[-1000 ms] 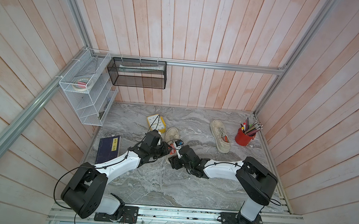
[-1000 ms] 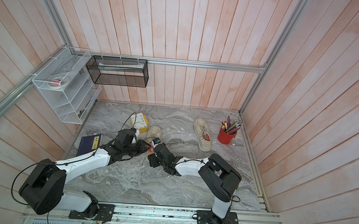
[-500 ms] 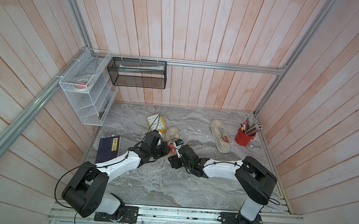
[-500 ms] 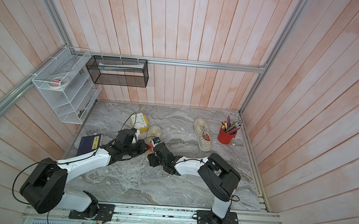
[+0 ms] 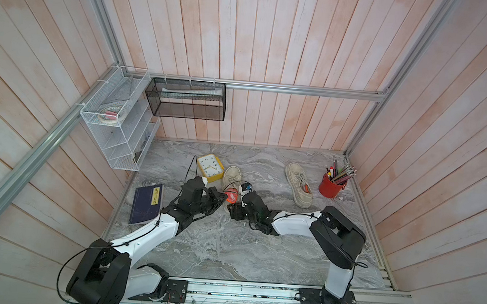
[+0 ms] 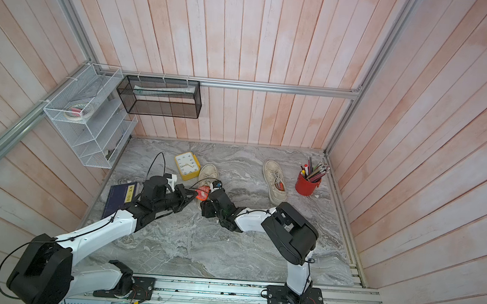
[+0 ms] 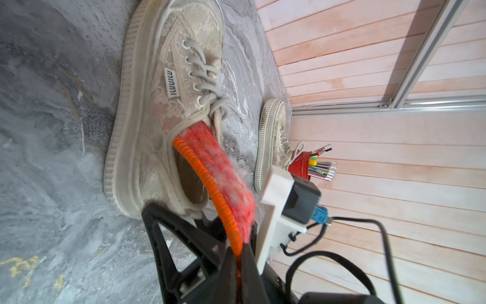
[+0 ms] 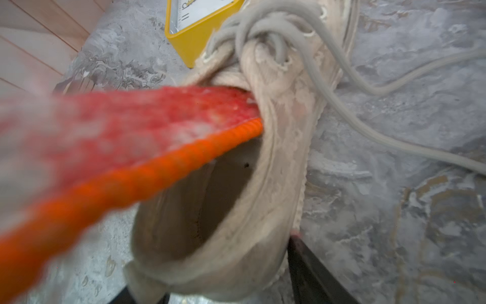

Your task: Remove the insole from the shoe

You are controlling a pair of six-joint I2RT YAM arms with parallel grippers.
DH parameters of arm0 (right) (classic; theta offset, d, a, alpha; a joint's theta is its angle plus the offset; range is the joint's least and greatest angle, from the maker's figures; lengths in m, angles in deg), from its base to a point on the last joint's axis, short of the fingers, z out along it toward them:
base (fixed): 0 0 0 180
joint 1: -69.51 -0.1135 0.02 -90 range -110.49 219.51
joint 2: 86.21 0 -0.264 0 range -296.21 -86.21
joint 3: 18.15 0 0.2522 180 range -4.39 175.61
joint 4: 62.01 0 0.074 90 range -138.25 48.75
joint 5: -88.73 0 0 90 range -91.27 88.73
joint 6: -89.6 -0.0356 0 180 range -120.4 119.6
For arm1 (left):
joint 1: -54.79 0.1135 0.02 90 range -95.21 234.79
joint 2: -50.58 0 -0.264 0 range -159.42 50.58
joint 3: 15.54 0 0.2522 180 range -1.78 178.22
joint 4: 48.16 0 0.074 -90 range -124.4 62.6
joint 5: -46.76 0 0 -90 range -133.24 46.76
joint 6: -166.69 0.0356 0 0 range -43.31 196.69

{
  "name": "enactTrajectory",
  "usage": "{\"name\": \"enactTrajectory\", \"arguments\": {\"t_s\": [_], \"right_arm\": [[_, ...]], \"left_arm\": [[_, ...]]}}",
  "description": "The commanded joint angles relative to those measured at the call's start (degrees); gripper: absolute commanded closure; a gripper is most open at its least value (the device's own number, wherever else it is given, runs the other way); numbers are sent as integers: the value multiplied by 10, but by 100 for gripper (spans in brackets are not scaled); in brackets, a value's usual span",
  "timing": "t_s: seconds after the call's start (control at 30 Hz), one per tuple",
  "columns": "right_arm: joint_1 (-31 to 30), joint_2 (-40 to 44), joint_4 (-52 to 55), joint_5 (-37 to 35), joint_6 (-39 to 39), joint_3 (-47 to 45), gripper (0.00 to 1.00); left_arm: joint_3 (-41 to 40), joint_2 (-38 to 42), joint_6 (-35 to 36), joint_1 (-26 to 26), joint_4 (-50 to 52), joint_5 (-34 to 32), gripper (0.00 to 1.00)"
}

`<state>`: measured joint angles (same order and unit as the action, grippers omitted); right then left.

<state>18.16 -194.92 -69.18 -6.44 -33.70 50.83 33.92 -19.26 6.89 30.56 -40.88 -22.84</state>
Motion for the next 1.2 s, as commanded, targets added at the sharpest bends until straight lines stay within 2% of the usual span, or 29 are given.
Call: {"name": "enactTrajectory", "arguments": {"t_s": [0.0, 0.33, 0.5, 0.83, 0.97, 1.17], "right_arm": [[24, -25, 8, -58, -29, 13, 32], [39, -70, -31, -50, -74, 55, 32], [47, -83, -39, -44, -98, 69, 32], [53, -102, -46, -16, -101, 77, 28], [53, -71, -30, -8, -83, 64, 22], [53, 32, 18, 9, -68, -14, 18]], "left_arm": [[-12, 31, -43, 8, -35, 23, 100], [-33, 42, -72, 12, -58, 57, 100], [-61, 34, -102, 11, -104, 86, 100], [-64, 98, -107, -1, -23, 69, 100], [-76, 127, -122, -2, -1, 48, 100], [-98, 111, -138, -2, -44, 59, 100]]}}
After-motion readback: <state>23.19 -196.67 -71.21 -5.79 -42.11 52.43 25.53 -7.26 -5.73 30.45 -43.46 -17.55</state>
